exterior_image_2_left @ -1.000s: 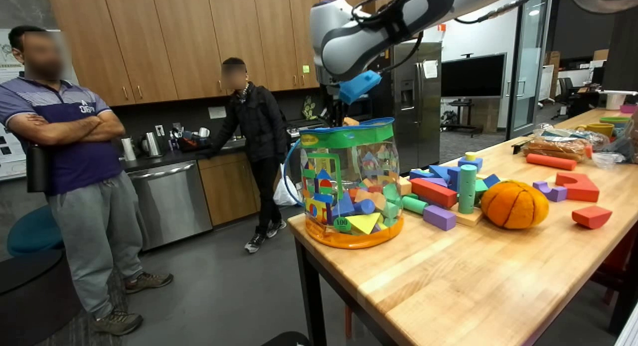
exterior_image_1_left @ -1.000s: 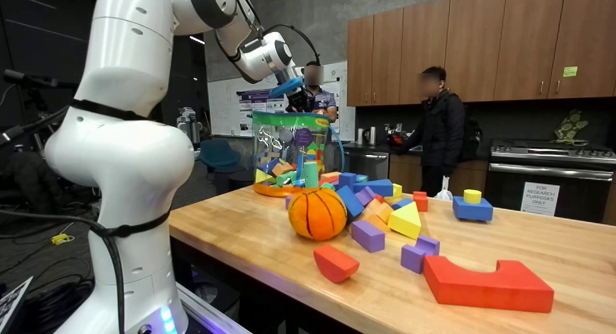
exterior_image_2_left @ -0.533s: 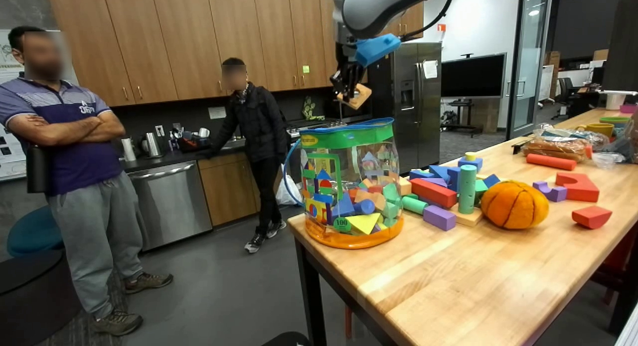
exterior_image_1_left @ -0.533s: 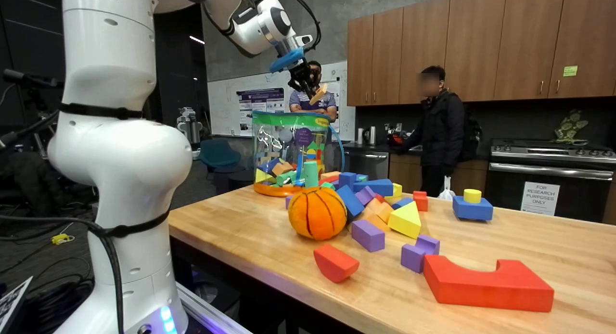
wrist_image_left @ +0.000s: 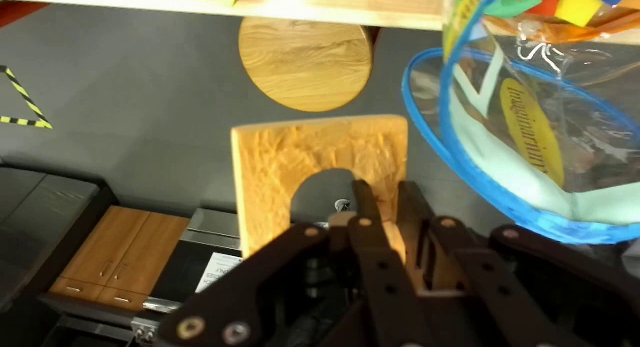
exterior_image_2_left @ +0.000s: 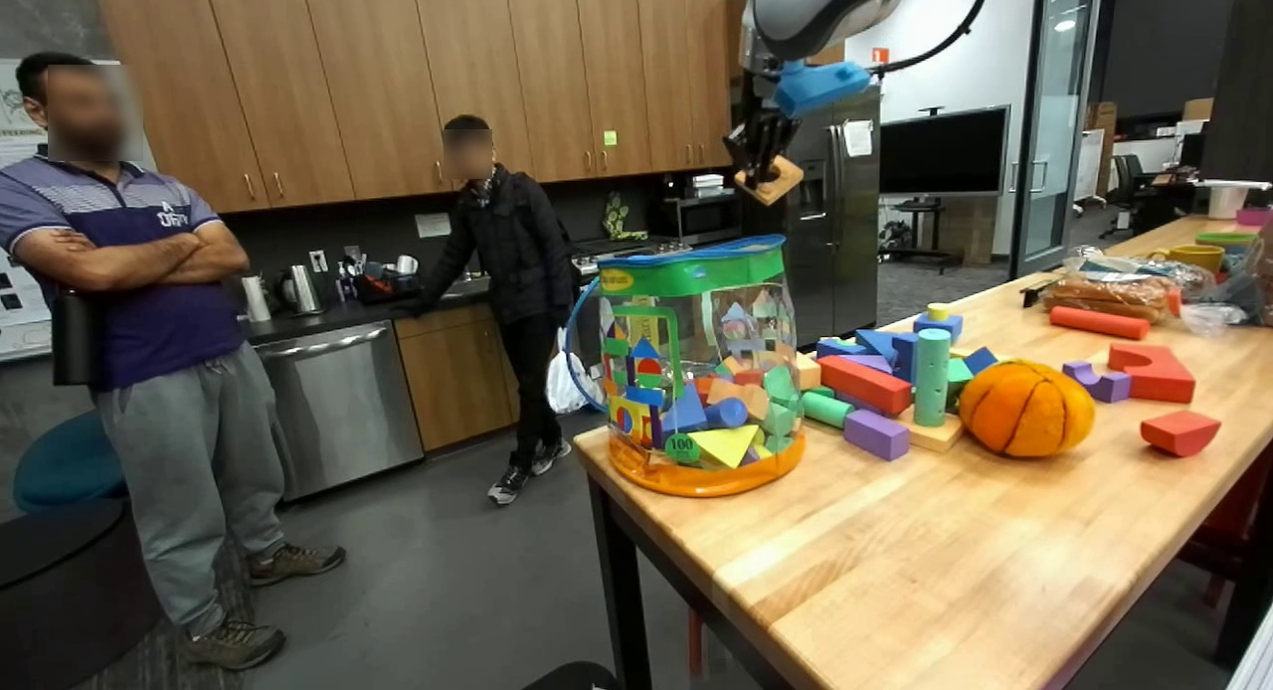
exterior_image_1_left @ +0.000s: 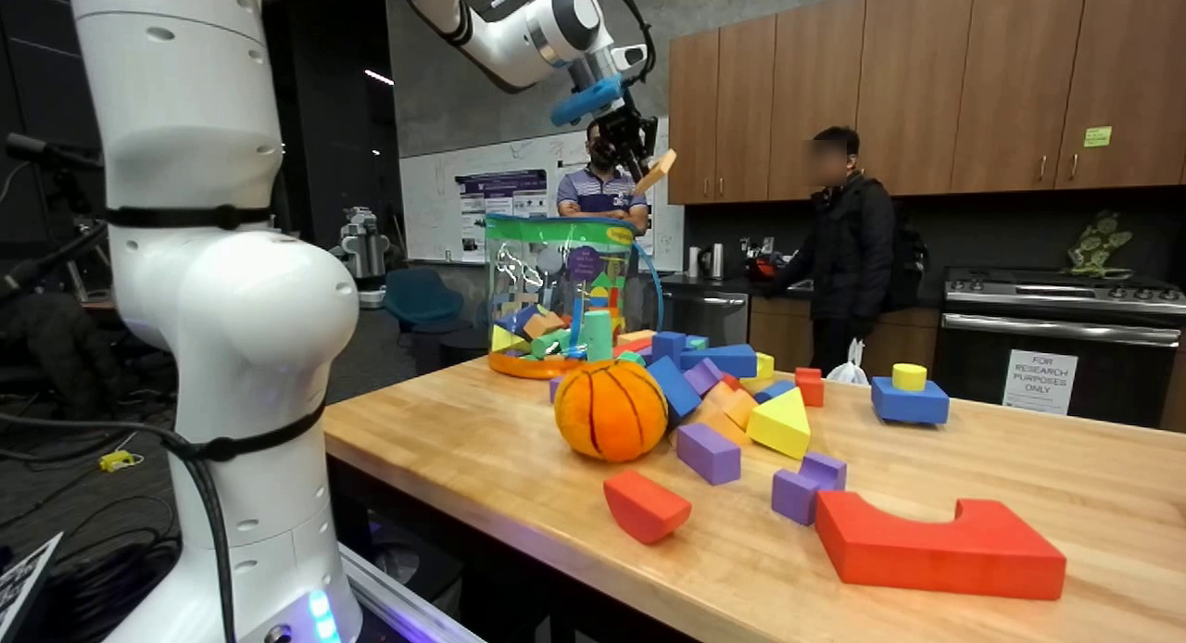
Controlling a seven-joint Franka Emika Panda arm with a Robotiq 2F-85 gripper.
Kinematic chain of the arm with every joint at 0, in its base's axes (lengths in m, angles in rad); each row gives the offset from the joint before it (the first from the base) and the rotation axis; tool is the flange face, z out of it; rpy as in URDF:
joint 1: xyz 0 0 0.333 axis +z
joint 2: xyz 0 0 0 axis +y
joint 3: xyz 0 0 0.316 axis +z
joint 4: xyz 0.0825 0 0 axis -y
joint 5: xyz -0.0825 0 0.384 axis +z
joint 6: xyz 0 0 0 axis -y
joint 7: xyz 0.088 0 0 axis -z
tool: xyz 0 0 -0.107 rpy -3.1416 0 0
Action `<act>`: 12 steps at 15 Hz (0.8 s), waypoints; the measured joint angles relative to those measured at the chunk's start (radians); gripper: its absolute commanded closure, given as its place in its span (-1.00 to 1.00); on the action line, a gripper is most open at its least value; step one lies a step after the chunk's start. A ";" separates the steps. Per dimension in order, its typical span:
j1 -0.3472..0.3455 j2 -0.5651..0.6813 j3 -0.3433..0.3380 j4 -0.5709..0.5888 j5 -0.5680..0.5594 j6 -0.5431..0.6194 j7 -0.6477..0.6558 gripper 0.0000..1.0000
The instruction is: Remove one yellow block from the clear bag and put it on the counter.
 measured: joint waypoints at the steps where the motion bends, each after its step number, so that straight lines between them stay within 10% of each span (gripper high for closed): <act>1: -0.021 -0.008 -0.016 -0.029 0.015 0.027 -0.007 0.91; 12: -0.184 0.032 -0.157 -0.309 0.095 0.356 -0.048 0.91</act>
